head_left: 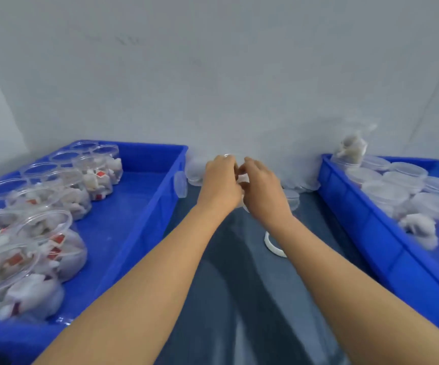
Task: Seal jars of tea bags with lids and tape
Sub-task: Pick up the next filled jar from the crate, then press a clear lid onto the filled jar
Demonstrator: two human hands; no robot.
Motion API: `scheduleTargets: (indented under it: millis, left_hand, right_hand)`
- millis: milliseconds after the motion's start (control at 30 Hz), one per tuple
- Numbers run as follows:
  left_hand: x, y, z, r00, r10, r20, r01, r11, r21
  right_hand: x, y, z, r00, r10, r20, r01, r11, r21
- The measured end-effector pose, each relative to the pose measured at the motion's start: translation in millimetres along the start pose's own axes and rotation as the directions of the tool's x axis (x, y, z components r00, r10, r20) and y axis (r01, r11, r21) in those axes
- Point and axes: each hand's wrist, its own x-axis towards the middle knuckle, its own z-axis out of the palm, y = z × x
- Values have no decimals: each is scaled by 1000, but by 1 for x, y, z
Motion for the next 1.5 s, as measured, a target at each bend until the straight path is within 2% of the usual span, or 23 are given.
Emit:
scheduleTargets:
  millis: [100, 200, 300, 400, 533, 600, 700, 733, 800, 967, 1067, 1200, 1267, 1367, 1500]
  left_hand:
    - [-21, -10, 25, 999, -21, 29, 21, 1000, -12]
    - [-38, -23, 43, 999, -37, -2, 37, 998, -45]
    - [-47, -32, 57, 996, -16, -90, 2, 989, -145]
    - [-55, -44, 72, 984, -56, -169, 17, 974, -224]
    - [-63, -63, 92, 974, -124, -188, 44, 923, -381]
    - [-61, -69, 96, 972, -174, -156, 96, 907, -411]
    - [-60, -71, 97, 975, -191, -111, 132, 906, -403]
    - [-59, -71, 97, 976, -197, -88, 146, 904, -401]
    - [-58, -69, 98, 976, -212, -55, 175, 904, -391]
    - [-59, -71, 100, 974, -211, -85, 172, 927, -334]
    - [-61, -71, 102, 975, -203, -89, 163, 930, -330]
    - [-62, -74, 103, 974, -208, -87, 165, 921, -353]
    - [-63, -75, 103, 975, -203, -91, 159, 920, -358]
    - [-63, -76, 105, 974, -209, -91, 162, 917, -365]
    - [-64, -77, 104, 978, -187, -93, 146, 931, -334]
  right_hand:
    - [-24, 20, 13, 997, 21, 76, -21, 1000, -4]
    - [-40, 30, 24, 996, 8, 90, -10, 1000, 28]
    - [-46, 34, 30, 1000, -17, 15, 15, 992, 124]
    - [-45, 41, 31, 999, 18, -51, -6, 972, 234]
    - [-34, 66, 36, 973, 192, -125, -140, 930, 338]
    - [-26, 84, 40, 964, 261, -47, -243, 940, 239]
    - [-20, 101, 52, 933, 269, 240, -281, 959, 17]
    - [-20, 103, 56, 911, 280, 302, -291, 957, -10]
    - [-19, 104, 63, 895, 288, 339, -302, 953, -14]
    - [-16, 113, 70, 932, 271, 241, -275, 961, -18]
    - [-14, 117, 70, 942, 242, 231, -246, 969, -12]
    - [-6, 120, 61, 935, 318, 157, -327, 944, 37]
    - [0, 120, 53, 924, 372, 86, -380, 918, 114]
    - [11, 114, 33, 895, 444, 29, -428, 843, 326]
    - [20, 108, 6, 888, 459, -28, -369, 747, 554]
